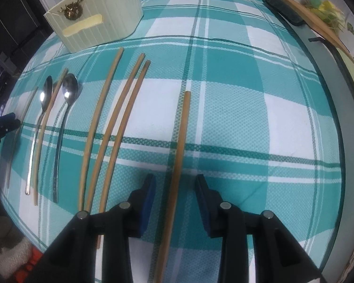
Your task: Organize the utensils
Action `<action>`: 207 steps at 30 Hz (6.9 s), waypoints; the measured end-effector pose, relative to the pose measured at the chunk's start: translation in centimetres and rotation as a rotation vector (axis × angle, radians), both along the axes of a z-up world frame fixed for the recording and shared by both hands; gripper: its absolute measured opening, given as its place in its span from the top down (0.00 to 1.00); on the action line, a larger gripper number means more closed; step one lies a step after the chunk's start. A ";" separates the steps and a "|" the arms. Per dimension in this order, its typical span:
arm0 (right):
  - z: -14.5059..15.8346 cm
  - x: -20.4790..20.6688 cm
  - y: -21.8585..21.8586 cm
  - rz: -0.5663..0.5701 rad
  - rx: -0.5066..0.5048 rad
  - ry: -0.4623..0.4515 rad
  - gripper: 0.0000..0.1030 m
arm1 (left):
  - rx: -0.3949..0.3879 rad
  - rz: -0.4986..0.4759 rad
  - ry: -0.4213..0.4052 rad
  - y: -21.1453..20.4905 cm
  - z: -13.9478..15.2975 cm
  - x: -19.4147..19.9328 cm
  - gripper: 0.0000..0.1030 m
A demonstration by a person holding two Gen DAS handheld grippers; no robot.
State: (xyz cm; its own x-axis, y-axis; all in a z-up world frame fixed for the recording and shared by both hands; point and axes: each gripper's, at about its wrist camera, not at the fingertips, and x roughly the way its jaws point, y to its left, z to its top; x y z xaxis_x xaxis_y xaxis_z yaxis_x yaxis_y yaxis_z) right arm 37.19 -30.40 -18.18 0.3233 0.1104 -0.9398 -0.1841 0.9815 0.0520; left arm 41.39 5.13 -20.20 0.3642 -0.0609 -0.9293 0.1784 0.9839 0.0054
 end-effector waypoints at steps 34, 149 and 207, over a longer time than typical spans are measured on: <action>15.7 -2.0 -0.3 0.005 0.145 -0.471 0.93 | -0.211 0.047 -0.421 3.2 16.9 -5.9 0.96; 1.4 -10.3 1.8 -0.085 0.182 -0.352 0.83 | -0.175 0.176 -0.261 -4.9 2.2 -11.8 0.17; -0.2 -4.3 1.1 -0.062 0.097 -0.077 0.83 | 0.102 0.007 -0.139 -7.0 -0.4 -3.4 0.09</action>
